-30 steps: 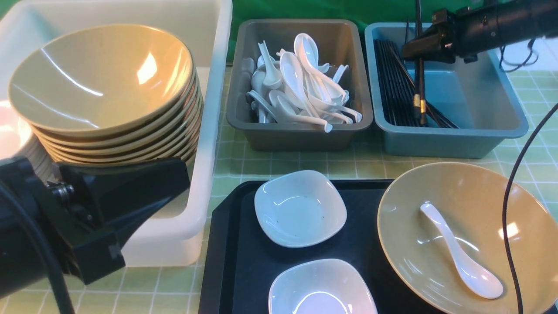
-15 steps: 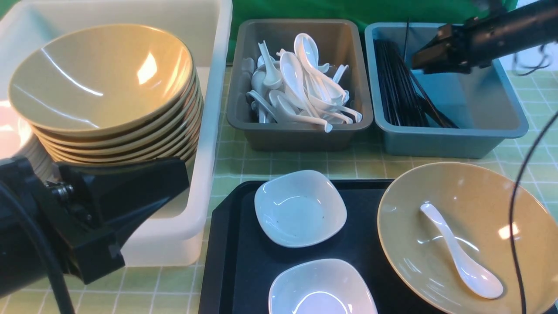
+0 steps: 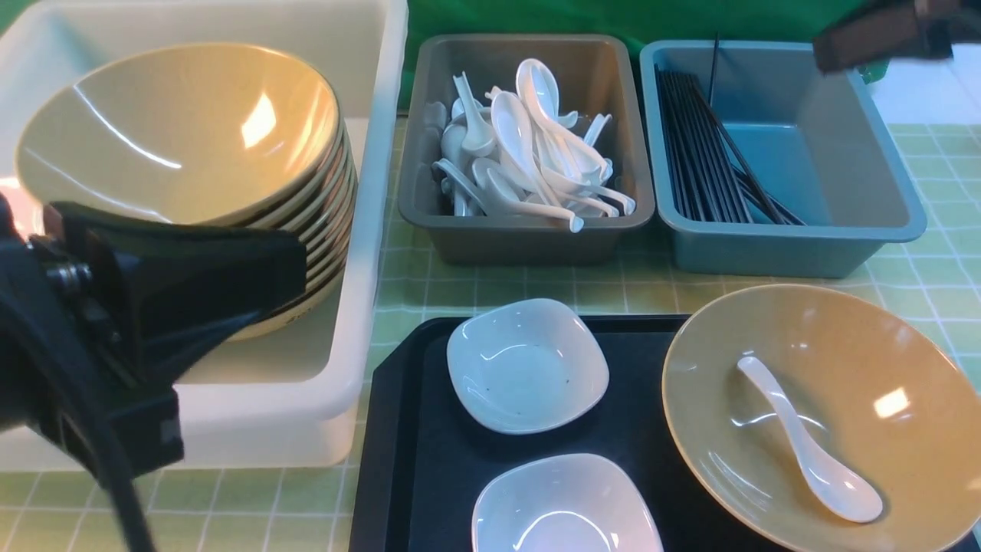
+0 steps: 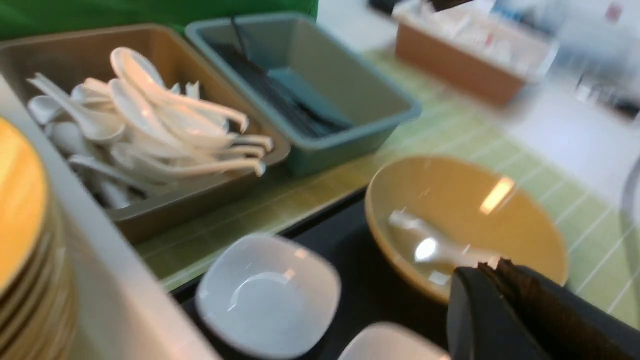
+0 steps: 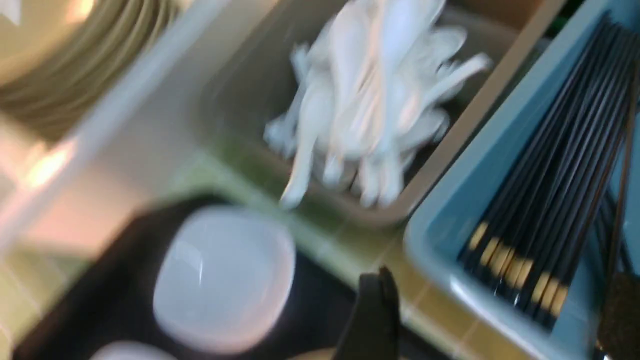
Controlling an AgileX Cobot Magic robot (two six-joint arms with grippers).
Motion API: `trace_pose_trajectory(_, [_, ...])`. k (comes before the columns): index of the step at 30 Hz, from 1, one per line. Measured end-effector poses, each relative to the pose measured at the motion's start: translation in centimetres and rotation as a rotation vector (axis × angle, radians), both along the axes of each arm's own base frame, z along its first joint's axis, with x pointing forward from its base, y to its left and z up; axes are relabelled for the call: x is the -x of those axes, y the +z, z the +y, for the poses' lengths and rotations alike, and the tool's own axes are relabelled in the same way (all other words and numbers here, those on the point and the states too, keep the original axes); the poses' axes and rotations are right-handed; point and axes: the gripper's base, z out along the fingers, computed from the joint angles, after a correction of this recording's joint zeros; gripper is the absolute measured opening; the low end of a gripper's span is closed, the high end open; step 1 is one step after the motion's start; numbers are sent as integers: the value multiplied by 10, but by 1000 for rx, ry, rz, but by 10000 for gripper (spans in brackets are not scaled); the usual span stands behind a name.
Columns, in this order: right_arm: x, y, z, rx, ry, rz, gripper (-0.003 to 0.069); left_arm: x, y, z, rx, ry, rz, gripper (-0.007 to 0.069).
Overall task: On green table put chopsticks spoon bowls plates into blue grey white boxes.
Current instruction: 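Reach down and grasp the white spoon resting in the bowl with the right gripper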
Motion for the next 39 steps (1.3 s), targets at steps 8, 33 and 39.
trace_pose_trajectory(8, [65,-83,32,125,90,237,561,-4,1,5,-155,6,0,-1])
trace_pose_trajectory(33, [13,-173,34,225,160,396,62,3,-3,2,-136,-37,82,-1])
trace_pose_trajectory(39, [-16,-87,38,158,141,244,57,2,-3,2,-142,-35,80,-1])
